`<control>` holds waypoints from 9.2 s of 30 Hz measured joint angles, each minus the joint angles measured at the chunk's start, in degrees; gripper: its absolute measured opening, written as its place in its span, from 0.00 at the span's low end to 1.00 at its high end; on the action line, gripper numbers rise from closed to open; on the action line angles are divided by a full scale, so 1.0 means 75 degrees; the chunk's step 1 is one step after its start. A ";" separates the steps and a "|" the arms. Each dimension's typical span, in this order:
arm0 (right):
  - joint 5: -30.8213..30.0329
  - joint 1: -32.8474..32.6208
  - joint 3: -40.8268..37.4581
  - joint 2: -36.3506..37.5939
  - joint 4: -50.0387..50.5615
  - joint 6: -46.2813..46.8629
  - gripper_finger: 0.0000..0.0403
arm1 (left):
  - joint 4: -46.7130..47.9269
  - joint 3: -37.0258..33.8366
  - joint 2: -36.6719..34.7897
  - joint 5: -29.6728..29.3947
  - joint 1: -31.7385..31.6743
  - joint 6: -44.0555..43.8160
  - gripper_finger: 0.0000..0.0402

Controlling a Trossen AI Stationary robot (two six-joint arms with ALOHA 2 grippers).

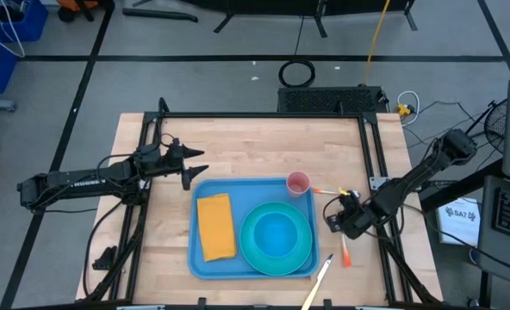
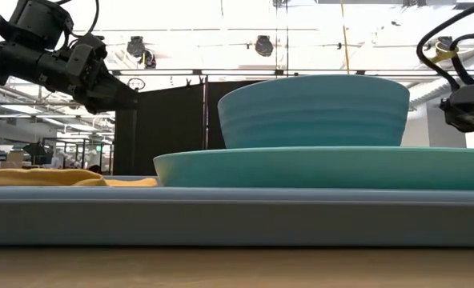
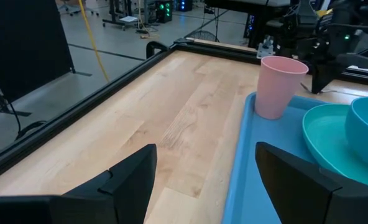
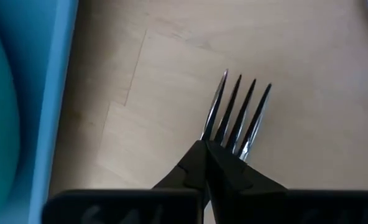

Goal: Set up tray
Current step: Put the orange fork on the yellow napkin

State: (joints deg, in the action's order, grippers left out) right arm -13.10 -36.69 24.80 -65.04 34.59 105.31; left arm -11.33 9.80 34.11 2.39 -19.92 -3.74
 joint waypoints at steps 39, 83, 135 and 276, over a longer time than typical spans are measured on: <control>-0.0251 -0.0067 -0.0682 0.2131 0.0853 0.0208 0.24 | 0.0108 0.0000 0.0000 0.0003 0.0003 -0.0039 0.68; -0.3521 0.0003 -0.2081 0.2481 -0.1973 -0.1263 0.00 | 0.0082 0.0000 0.0003 -0.0017 0.0002 -0.0086 0.68; -0.3493 0.0062 -0.2042 0.4066 -0.1931 -0.2573 0.25 | 0.0114 0.0000 0.0003 -0.0053 0.0000 -0.0101 0.70; 0.3954 0.6248 0.4902 -0.3593 -1.0491 -1.3281 0.00 | -0.5267 0.3331 0.6586 0.0073 0.2975 -0.2170 0.68</control>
State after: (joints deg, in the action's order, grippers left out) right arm 16.56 10.17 61.56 -91.98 -44.09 5.70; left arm -50.84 34.79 83.50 2.94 2.39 -20.01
